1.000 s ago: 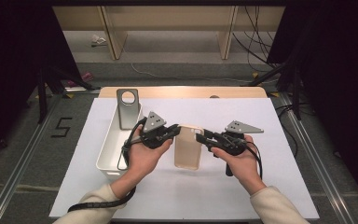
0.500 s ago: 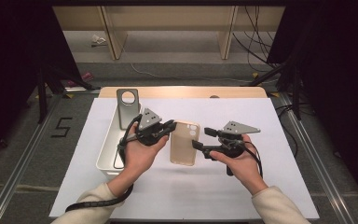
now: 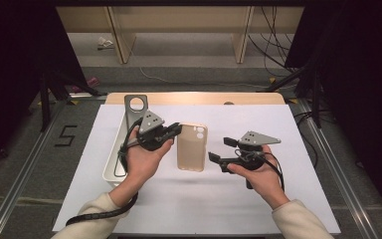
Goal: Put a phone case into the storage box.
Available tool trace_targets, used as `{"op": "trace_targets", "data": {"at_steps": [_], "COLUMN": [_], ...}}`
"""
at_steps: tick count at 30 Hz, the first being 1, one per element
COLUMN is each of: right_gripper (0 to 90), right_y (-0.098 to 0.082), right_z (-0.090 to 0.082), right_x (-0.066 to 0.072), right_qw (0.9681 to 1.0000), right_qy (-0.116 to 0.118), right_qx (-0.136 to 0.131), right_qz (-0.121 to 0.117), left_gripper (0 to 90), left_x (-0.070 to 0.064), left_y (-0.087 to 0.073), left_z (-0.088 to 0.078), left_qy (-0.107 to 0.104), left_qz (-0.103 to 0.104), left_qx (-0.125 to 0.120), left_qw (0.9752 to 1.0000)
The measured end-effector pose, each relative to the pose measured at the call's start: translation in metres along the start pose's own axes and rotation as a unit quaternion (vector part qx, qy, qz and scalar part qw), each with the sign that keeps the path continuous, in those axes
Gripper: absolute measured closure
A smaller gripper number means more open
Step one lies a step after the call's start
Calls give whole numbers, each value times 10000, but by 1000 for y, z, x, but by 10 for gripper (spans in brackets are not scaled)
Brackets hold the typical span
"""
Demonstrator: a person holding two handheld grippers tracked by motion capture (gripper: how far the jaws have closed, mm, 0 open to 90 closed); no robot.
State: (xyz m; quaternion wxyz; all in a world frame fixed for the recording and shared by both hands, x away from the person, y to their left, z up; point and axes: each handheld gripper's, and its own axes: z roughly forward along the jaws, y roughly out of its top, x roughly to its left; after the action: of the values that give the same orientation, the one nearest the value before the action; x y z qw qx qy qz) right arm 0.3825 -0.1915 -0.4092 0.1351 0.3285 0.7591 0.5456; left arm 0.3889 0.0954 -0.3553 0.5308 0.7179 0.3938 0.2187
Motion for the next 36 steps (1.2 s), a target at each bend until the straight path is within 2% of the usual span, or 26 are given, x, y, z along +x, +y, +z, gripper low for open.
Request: {"op": "trace_targets", "data": {"at_steps": [36], "right_gripper": [173], "right_y": [-12], "right_z": [-29], "right_x": [-11], "right_qw": [9996], "right_qy": [-262], "right_qx": [-6], "right_qz": [55], "left_gripper": [838], "left_x": [22], "left_y": [18], "left_z": [-20], "left_qy": [281], "left_qz": [-46], "left_qx": [-235], "left_qw": [9993]}}
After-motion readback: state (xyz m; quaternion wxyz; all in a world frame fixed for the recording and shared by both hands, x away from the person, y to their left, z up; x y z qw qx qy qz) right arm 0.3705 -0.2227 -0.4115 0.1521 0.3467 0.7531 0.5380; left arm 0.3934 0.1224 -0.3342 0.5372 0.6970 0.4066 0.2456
